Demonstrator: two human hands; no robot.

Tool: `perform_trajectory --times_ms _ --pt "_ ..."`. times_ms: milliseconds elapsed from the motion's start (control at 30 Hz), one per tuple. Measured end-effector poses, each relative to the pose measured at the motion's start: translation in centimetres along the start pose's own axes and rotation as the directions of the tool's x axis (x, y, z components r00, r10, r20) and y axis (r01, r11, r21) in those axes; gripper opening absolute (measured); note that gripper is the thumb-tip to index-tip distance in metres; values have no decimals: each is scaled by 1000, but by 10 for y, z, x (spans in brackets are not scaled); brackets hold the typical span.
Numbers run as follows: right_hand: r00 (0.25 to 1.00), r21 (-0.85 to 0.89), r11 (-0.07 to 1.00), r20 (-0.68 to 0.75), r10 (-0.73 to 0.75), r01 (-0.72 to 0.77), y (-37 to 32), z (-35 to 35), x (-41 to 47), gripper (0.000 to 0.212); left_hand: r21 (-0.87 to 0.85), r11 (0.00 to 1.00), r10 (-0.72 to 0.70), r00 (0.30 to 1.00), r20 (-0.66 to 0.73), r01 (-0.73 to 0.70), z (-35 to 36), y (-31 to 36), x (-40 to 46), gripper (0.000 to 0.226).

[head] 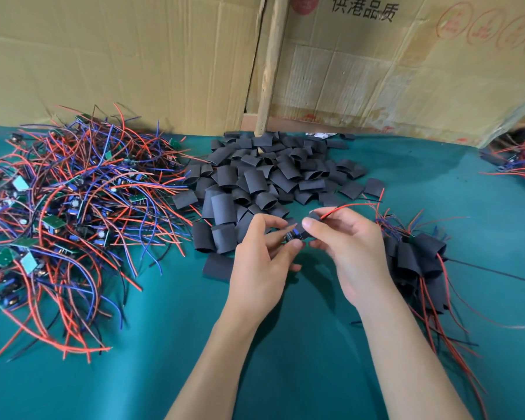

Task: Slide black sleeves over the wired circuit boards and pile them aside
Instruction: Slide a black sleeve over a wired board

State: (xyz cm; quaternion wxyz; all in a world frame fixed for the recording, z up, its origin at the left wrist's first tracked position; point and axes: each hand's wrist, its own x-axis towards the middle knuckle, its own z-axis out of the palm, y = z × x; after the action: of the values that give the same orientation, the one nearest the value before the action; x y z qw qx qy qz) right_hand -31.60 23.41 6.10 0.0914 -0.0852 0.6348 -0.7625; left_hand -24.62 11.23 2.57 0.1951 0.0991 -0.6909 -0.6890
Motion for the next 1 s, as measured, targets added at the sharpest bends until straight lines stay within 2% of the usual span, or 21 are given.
perform_trajectory --times_ms 133,300,433,533,733,1000 --pt "995 117 990 57 77 -83 1 1 -1 17 39 998 47 998 -40 -46 0 -1 0 19" --pt "993 218 970 64 95 -107 0 1 0 17 5 997 71 995 -74 -71 0 2 0 21" --pt "980 245 952 117 158 -183 -1 2 -1 29 -63 996 56 993 -106 -63 1 2 0 14" --pt "977 212 958 125 172 -196 -1 2 -2 29 -116 992 43 991 -123 -57 0 1 2 12" --pt "981 268 946 121 153 -181 1 6 -3 27 -52 997 55 995 -89 -60 1 -1 1 15" --pt "990 266 954 71 125 -139 2 5 0 33 -83 997 9 1000 7 -9 -1 2 1 10"
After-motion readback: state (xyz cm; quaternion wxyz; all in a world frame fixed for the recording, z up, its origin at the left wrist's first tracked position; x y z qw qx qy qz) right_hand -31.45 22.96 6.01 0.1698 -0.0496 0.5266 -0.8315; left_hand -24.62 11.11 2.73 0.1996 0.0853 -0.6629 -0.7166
